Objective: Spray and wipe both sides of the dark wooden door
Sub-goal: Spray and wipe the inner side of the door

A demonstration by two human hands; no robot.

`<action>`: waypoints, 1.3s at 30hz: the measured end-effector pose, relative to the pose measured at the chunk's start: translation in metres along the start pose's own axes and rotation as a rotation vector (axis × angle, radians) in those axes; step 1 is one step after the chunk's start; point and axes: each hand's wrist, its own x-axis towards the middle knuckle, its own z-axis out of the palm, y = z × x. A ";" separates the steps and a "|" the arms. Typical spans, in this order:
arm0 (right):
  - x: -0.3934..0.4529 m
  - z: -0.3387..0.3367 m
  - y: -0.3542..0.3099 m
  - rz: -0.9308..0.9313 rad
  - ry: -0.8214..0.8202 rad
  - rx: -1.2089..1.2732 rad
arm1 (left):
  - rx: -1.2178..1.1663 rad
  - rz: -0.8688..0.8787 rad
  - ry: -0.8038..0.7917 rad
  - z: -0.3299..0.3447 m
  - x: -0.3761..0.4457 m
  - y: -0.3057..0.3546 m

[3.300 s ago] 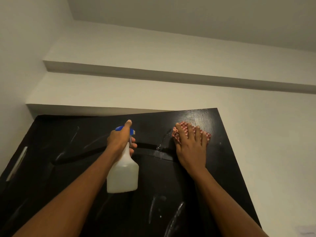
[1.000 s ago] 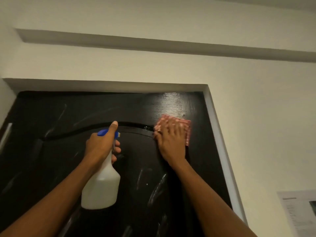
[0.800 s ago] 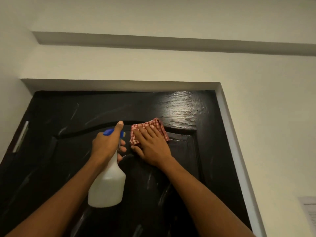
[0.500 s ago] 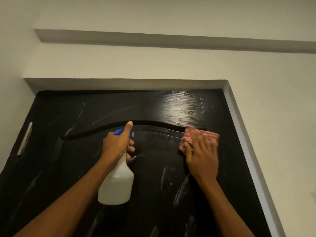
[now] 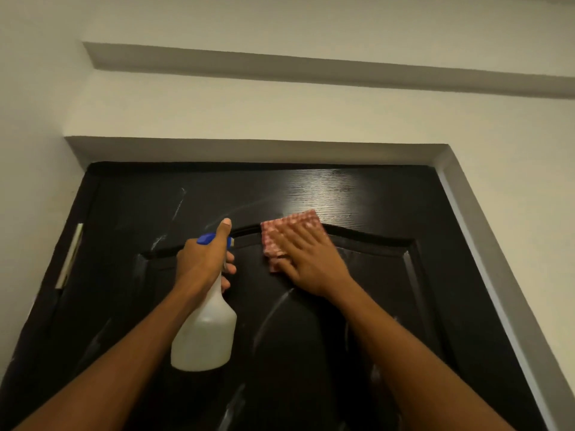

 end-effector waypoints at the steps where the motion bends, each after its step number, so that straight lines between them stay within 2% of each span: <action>1: -0.005 0.003 0.008 0.115 0.048 -0.001 | -0.009 -0.002 0.001 -0.006 0.002 -0.004; 3: -0.014 0.008 0.023 0.500 0.150 0.019 | -0.028 -0.003 0.001 -0.020 0.007 -0.010; 5: -0.006 0.004 0.027 0.852 0.175 0.118 | -0.048 -0.001 0.001 -0.035 0.015 -0.013; 7: 0.015 -0.004 0.016 0.945 0.185 0.196 | -0.054 0.011 -0.001 -0.050 0.021 -0.013; 10: 0.054 -0.003 -0.019 0.711 0.156 0.207 | -0.048 0.037 0.001 -0.069 0.029 -0.013; 12: 0.079 0.000 -0.051 0.412 0.092 0.127 | -0.045 0.053 0.020 -0.080 0.035 -0.014; 15: 0.105 0.001 -0.092 -0.164 -0.067 -0.009 | -0.035 0.064 0.050 -0.090 0.042 -0.017; 16: 0.108 0.000 -0.095 -0.280 -0.093 -0.044 | -0.028 0.064 0.059 -0.091 0.044 -0.018; 17: 0.109 -0.002 -0.092 -0.307 -0.097 -0.065 | -0.028 0.067 0.066 -0.092 0.046 -0.019; 19: 0.108 -0.001 -0.069 -0.118 -0.032 -0.060 | -0.021 0.080 0.071 -0.095 0.051 -0.019; 23: 0.095 -0.007 0.007 0.631 0.147 0.060 | -0.043 0.102 0.059 -0.108 0.063 -0.020; 25: 0.098 -0.014 0.020 0.827 0.163 0.117 | -0.058 0.112 0.056 -0.120 0.068 -0.022; 27: 0.116 -0.016 0.011 0.881 0.158 0.161 | -0.078 0.125 0.052 -0.133 0.072 -0.023; 28: 0.127 -0.017 0.002 0.859 0.149 0.187 | -0.074 0.136 0.057 -0.139 0.073 -0.023; 30: 0.153 -0.015 -0.028 0.699 0.111 0.211 | -0.065 0.161 0.083 -0.152 0.078 -0.024; 35: 0.202 -0.005 -0.143 0.112 -0.024 0.091 | -0.041 0.175 0.147 -0.178 0.081 -0.033; 39: 0.184 0.011 -0.209 -0.360 -0.102 -0.034 | 0.011 0.168 0.195 -0.192 0.072 -0.045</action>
